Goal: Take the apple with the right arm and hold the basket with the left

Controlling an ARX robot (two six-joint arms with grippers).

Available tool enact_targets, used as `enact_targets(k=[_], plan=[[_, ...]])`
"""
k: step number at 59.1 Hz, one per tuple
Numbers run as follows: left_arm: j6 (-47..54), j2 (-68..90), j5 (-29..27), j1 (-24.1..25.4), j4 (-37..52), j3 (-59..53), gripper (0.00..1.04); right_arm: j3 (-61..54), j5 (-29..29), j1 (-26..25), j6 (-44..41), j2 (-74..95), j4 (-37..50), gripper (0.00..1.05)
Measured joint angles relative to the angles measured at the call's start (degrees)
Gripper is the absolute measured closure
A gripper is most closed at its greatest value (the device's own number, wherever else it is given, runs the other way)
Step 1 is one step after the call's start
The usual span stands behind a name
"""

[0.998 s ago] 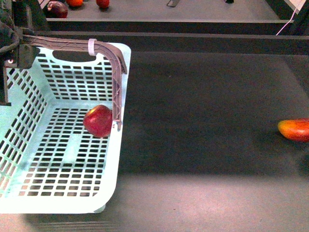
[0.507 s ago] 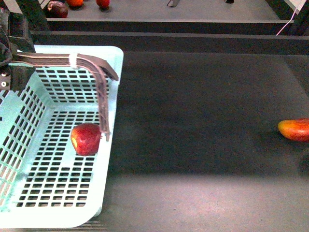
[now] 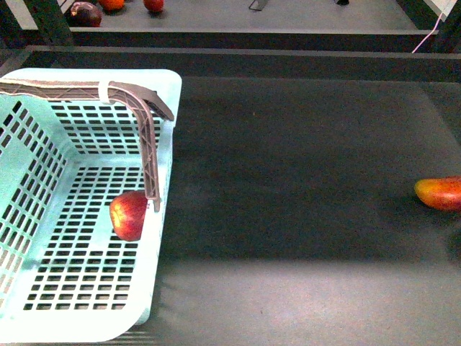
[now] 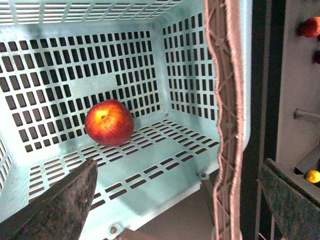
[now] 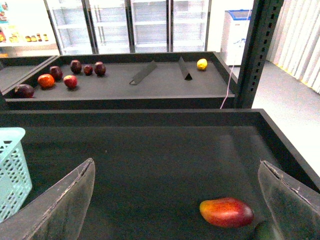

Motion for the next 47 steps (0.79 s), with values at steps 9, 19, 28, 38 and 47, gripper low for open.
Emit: enact_targets(k=[9,19,28,38,47], plan=[[-0.6,-6.1,-1.8,-2.7,-3.7,0.3,0.07,0.0,0.0,0.0,0.0,0.0,0.0,0.09],[0.4,-6.1,-1.7,-2.8,-3.2,0.2,0.07,0.0,0.0,0.0,0.0,0.0,0.0,0.09],[41.0,-10.4,3.8,0.2,40.3,-18.3,0.33,0.0,0.0,0.0,0.0,0.0,0.0,0.09],[82.0,-18.4,7.6,5.0,59.1,-27.2,0.65,0.0,0.0,0.0,0.0,0.0,0.0,0.09],[91.1,-23.1,10.7,8.0,57.6,-31.8,0.92,0.0,0.0,0.0,0.0,0.0,0.0,0.09]])
